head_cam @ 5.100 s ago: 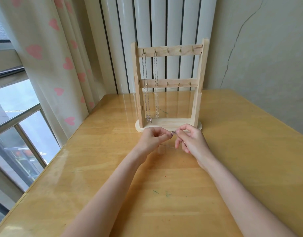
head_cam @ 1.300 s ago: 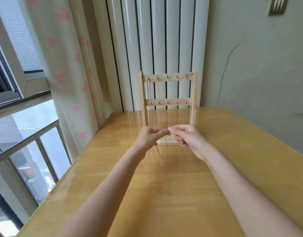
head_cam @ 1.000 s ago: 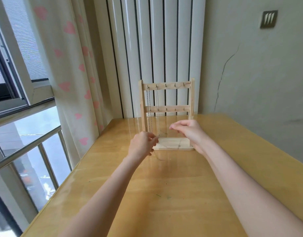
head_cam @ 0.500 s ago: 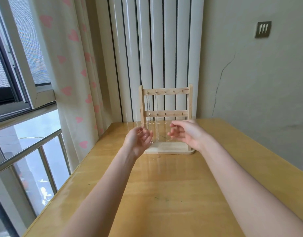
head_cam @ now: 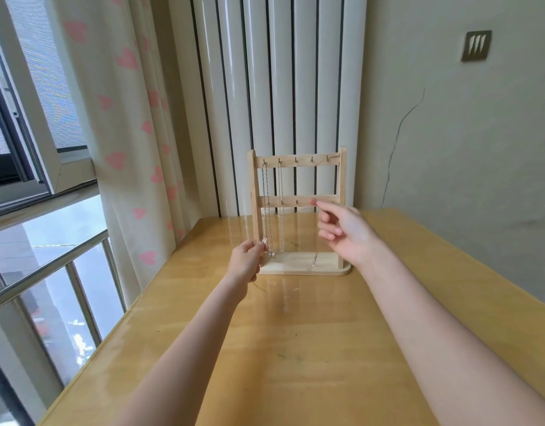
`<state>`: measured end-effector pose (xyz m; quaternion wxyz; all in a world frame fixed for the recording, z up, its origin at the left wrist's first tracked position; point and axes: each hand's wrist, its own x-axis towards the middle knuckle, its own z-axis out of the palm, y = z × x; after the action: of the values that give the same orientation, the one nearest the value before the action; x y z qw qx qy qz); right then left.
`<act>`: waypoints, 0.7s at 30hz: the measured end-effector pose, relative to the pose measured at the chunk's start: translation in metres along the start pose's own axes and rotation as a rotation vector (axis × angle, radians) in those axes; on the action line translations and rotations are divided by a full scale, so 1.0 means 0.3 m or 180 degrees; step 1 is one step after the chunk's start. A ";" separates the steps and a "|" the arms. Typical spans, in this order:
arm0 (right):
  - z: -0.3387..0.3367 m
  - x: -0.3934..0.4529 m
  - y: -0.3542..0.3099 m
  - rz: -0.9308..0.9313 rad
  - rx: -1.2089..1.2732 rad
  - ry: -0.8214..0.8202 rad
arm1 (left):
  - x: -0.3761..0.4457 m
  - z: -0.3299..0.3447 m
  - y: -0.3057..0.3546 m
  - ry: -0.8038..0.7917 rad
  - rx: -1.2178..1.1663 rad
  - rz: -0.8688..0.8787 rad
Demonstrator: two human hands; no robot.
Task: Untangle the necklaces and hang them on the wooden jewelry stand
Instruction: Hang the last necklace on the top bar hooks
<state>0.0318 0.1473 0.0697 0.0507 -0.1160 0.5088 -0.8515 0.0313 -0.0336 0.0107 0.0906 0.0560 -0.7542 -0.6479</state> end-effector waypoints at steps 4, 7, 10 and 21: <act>0.025 0.007 -0.031 -0.0257 0.0375 -0.0051 | 0.022 0.017 -0.061 0.0079 -0.0002 -0.0301; 0.042 0.009 -0.040 -0.0424 0.0390 -0.0093 | 0.029 0.031 -0.078 0.0037 -0.0273 -0.0465; 0.052 0.011 -0.040 -0.0389 0.0225 -0.0141 | 0.029 0.033 -0.070 -0.0163 -0.1083 -0.0687; 0.061 0.032 -0.047 -0.0306 -0.0341 0.0296 | 0.022 0.019 -0.048 -0.0085 -0.2716 -0.1052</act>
<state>0.0274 0.1363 0.0917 -0.0202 -0.1032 0.5493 -0.8290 0.0233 -0.0317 -0.0040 -0.0087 0.1249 -0.4019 -0.9071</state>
